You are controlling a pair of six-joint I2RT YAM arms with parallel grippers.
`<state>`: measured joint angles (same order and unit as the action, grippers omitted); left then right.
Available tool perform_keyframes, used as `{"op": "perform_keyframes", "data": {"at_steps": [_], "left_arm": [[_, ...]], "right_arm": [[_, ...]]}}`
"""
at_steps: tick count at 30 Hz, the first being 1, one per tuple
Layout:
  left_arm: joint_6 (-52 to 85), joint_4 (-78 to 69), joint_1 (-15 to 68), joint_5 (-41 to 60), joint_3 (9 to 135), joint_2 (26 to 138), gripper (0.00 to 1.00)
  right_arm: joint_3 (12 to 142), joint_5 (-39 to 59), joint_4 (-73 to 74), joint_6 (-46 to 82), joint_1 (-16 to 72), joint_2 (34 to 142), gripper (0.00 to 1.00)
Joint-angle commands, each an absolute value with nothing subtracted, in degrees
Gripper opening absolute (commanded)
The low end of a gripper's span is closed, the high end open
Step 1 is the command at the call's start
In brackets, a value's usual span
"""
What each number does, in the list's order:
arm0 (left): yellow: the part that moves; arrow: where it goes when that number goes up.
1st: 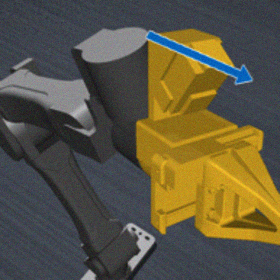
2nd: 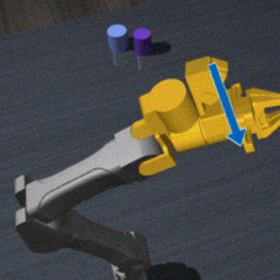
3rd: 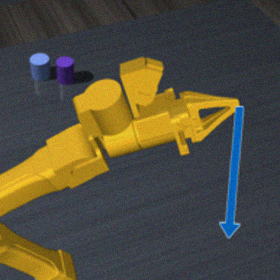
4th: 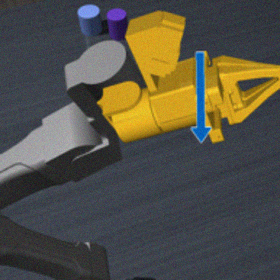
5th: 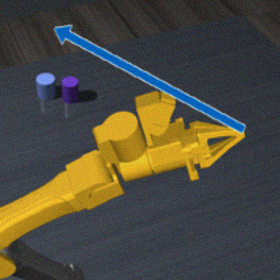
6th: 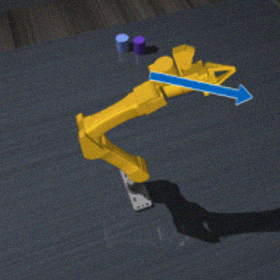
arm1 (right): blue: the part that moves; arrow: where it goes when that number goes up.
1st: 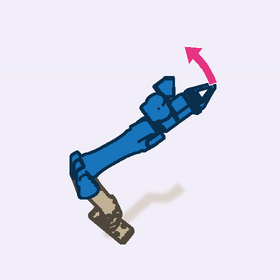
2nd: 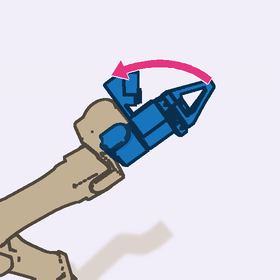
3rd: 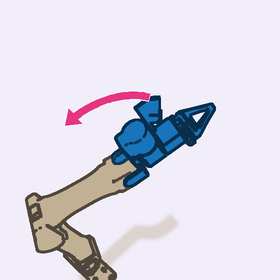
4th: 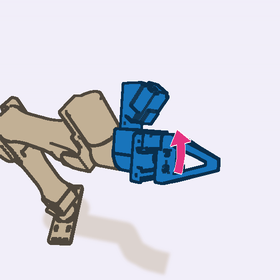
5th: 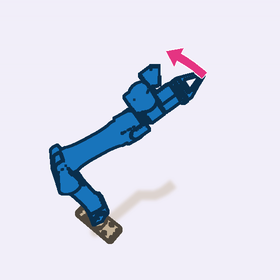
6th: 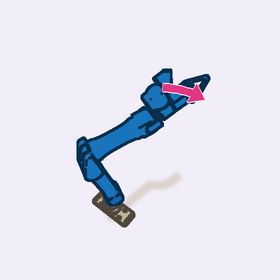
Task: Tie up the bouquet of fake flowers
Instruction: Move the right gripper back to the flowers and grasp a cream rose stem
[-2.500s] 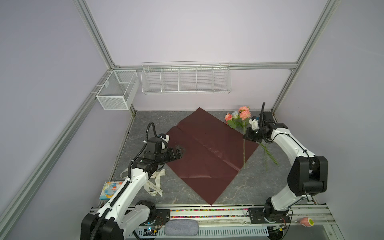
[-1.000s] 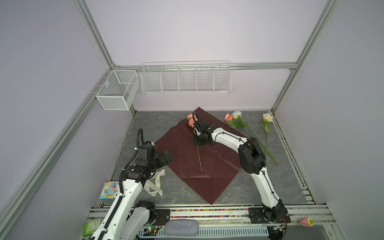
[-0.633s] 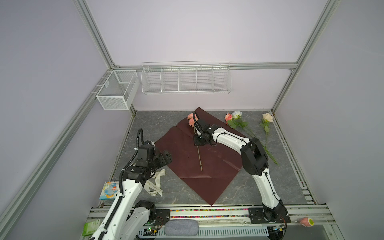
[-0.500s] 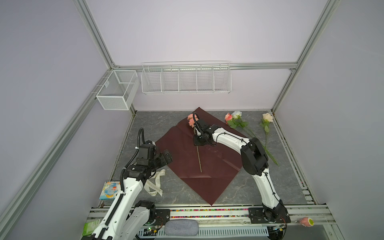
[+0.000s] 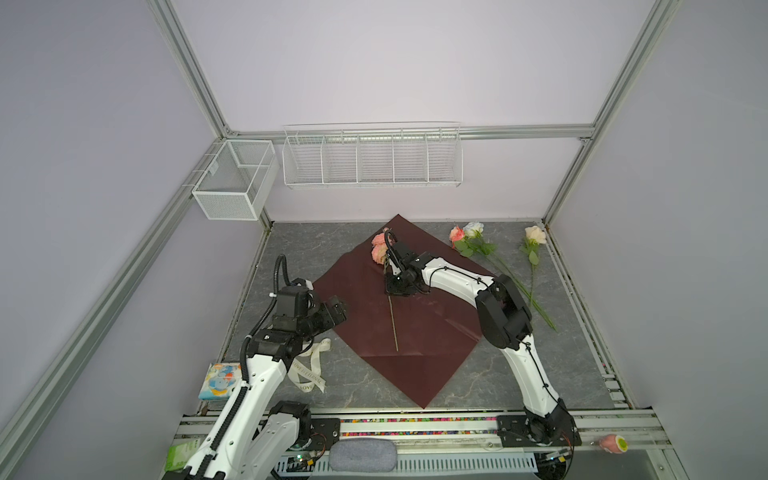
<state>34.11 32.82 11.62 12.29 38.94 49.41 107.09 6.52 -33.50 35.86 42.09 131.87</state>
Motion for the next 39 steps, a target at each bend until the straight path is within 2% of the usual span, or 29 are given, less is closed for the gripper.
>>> {"op": "perform_keyframes", "data": {"at_steps": [1,5,8,10,13,19,23,27,31,39], "left_arm": [[35.15,30.27,11.25,16.01,37.09,48.11,0.99],[38.07,23.84,11.23,21.77,34.71,48.48,0.99],[41.04,15.89,11.25,28.85,32.76,50.58,0.99],[43.25,9.52,11.82,33.49,31.82,53.03,0.99],[42.28,7.84,15.80,32.58,33.98,58.03,0.99],[38.13,11.65,24.32,28.97,41.88,68.20,1.00],[38.13,11.32,25.58,27.55,43.74,70.86,0.99],[38.09,11.09,25.92,27.03,44.86,72.41,1.00],[37.66,11.79,26.33,28.04,47.26,75.12,0.99],[34.60,15.90,32.46,24.69,56.51,82.85,0.99]], "right_arm": [[103.17,5.64,-32.71,34.13,41.05,123.77,0.41],[93.40,0.85,-30.04,31.64,37.10,113.86,0.43],[84.78,-3.65,-28.52,30.04,30.95,106.40,0.44],[80.16,-2.32,-29.07,28.60,24.54,103.26,0.44],[76.70,0.33,-30.20,25.02,15.03,101.71,0.44],[82.69,2.26,-37.80,15.23,0.15,108.01,0.39],[84.92,-1.63,-40.58,14.84,-6.77,109.55,0.39],[87.16,-0.33,-42.46,15.27,-12.98,112.18,0.40],[91.12,2.09,-44.01,14.22,-14.83,116.54,0.39],[97.50,-0.84,-48.68,13.51,-14.60,122.87,0.38]]}}
